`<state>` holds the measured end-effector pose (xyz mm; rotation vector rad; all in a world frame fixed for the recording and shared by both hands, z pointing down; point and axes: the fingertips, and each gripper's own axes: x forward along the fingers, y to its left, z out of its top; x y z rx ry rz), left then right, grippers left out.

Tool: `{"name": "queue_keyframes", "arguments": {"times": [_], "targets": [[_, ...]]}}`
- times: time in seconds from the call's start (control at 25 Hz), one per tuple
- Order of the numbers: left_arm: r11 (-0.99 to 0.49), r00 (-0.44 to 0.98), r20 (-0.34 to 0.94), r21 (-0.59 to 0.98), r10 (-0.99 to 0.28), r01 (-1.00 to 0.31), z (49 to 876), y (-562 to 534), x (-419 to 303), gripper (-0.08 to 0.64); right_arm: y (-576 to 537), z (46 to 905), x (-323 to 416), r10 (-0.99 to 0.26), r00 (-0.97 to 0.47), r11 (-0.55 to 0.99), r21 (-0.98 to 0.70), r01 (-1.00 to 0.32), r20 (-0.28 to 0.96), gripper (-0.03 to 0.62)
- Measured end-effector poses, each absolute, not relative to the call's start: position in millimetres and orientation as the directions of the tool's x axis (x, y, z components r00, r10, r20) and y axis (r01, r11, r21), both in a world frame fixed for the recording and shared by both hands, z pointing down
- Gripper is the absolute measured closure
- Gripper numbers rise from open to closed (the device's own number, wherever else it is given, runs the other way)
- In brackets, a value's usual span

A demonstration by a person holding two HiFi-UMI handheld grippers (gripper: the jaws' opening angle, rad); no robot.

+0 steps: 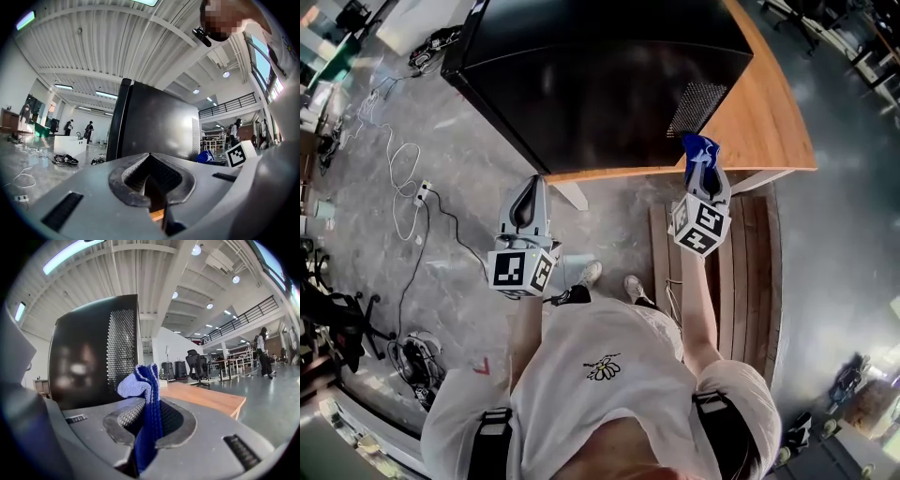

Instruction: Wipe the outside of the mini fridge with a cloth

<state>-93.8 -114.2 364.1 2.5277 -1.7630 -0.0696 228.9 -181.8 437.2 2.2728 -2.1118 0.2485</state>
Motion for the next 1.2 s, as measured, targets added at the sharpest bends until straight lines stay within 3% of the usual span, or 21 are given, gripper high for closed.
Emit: {"name": "queue_keyframes", "arguments": {"times": [0.44, 0.8, 0.96, 1.2], "targets": [[-0.309, 0.306, -0.072, 0.036, -0.949, -0.950, 382.4, -114.2, -120.4, 0.555, -154.4, 436.0, 45.9, -0.937, -0.326, 0.301, -0.185, -0.936, 0.124, 0.531], [-0.182, 0.183, -0.002, 0.106, -0.983, -0.978, 424.5, -106.5, -195.9, 0.555, -182.3, 466.5, -110.0, -0.835, -0.535, 0.513, -0.171, -0.841, 0.131, 0.531], [-0.144, 0.146, 0.013, 0.103, -0.989, -0.984, 428.6, -103.8, -231.2, 0.555, -178.2, 481.1, -158.7, -0.807, -0.571, 0.549, -0.165, -0.819, 0.150, 0.531], [-0.135, 0.140, 0.042, 0.106, -0.989, -0.985, 434.4, -112.8, -247.6, 0.555, -189.7, 488.1, -166.2, -0.838, -0.521, 0.494, -0.183, -0.850, 0.160, 0.531]]}}
